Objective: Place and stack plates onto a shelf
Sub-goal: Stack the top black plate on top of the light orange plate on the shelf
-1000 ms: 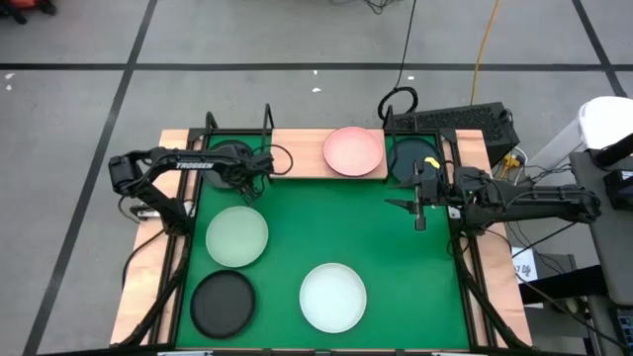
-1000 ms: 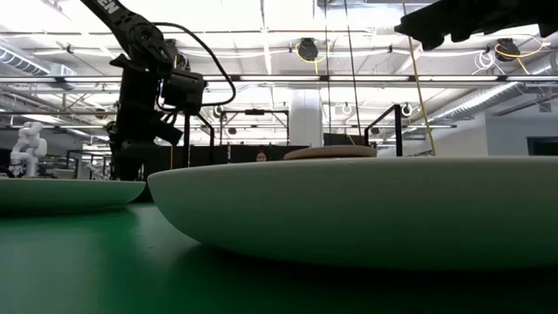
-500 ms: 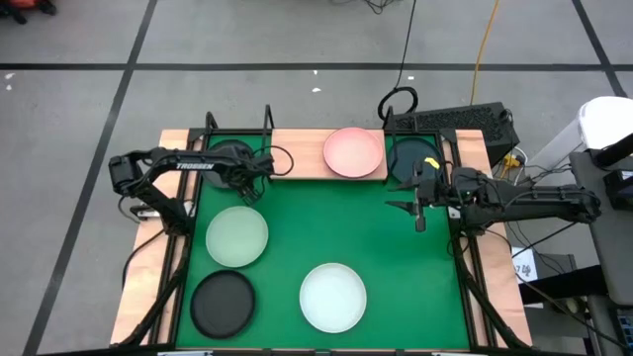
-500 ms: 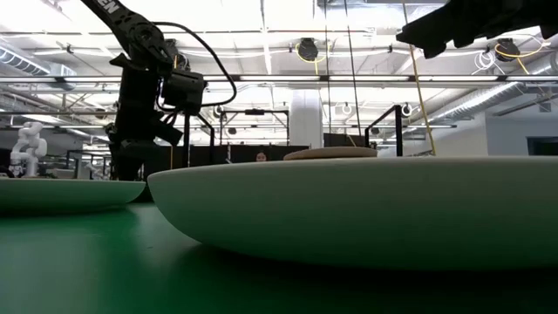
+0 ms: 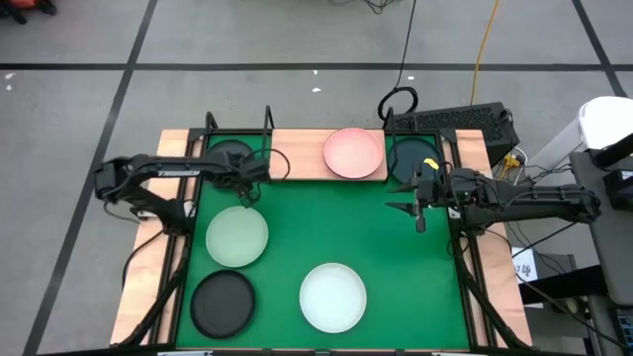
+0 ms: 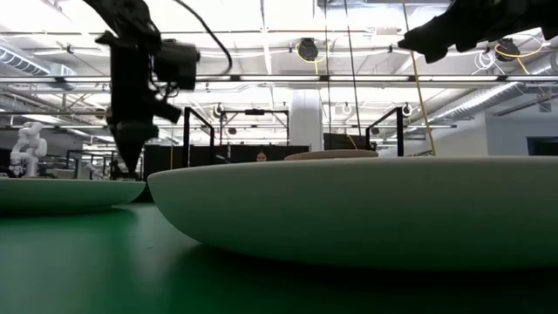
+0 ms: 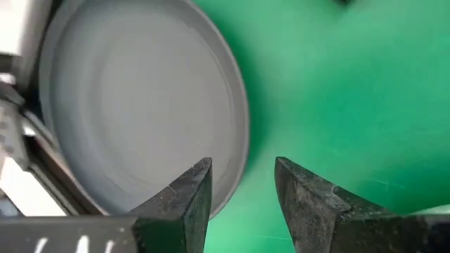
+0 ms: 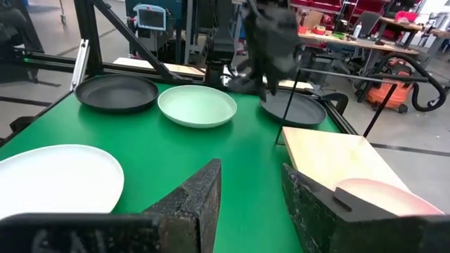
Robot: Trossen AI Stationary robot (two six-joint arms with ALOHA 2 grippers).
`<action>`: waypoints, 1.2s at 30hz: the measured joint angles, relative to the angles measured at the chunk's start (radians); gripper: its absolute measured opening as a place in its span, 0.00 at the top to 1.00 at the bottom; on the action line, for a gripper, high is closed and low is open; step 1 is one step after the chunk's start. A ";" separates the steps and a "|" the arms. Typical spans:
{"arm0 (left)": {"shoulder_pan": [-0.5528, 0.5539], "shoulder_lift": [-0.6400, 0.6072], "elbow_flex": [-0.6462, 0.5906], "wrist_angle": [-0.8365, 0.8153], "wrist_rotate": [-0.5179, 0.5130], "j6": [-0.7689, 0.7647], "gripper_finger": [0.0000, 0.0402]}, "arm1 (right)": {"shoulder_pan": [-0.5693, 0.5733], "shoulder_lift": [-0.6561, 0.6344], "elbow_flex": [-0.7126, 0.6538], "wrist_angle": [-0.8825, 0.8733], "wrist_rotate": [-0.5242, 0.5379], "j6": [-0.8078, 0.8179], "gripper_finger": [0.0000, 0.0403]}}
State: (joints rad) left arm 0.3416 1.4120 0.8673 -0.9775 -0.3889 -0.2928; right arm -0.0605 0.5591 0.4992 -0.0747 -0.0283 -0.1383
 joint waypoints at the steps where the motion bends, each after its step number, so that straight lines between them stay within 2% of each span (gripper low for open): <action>1: -0.013 -0.021 0.000 0.001 -0.019 -0.007 0.60 | 0.000 0.000 0.000 -0.004 0.000 0.003 0.68; 6: -0.050 -0.084 -0.015 -0.009 -0.060 -0.024 0.60 | 0.000 0.000 0.000 -0.009 0.000 0.022 0.68; 11: -0.057 -0.104 -0.147 0.043 -0.049 -0.033 0.60 | 0.000 0.000 0.000 -0.010 0.000 0.033 0.68; 13: -0.046 -0.099 -0.136 0.065 -0.014 -0.011 0.60 | 0.002 0.000 0.000 -0.012 0.000 0.048 0.68; 20: -0.013 -0.103 -0.136 0.094 -0.072 0.008 0.60 | 0.022 -0.003 0.000 -0.020 0.000 0.066 0.68; 28: 0.082 -0.099 -0.137 0.117 0.033 -0.015 0.60 | 0.024 -0.003 0.000 -0.012 0.000 0.066 0.68; 36: 0.091 -0.050 -0.137 0.124 0.067 -0.038 0.60 | 0.024 -0.003 0.000 -0.004 0.001 0.042 0.68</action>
State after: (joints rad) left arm 0.4328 1.3623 0.7300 -0.8538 -0.3222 -0.3310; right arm -0.0368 0.5564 0.4995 -0.0791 -0.0273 -0.0961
